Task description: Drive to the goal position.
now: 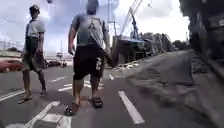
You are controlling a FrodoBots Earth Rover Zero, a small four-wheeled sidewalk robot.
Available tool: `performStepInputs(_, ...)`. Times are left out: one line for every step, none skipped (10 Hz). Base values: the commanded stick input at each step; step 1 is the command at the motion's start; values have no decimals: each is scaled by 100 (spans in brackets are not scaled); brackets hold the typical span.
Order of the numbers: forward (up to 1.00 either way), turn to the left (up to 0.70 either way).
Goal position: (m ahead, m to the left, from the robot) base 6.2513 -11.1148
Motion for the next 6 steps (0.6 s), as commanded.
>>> performStepInputs(0, 0)
performStepInputs(0, 0)
performStepInputs(-54, 0)
performStepInputs(-70, 0)
performStepInputs(-32, 0)
performStepInputs(0, 0)
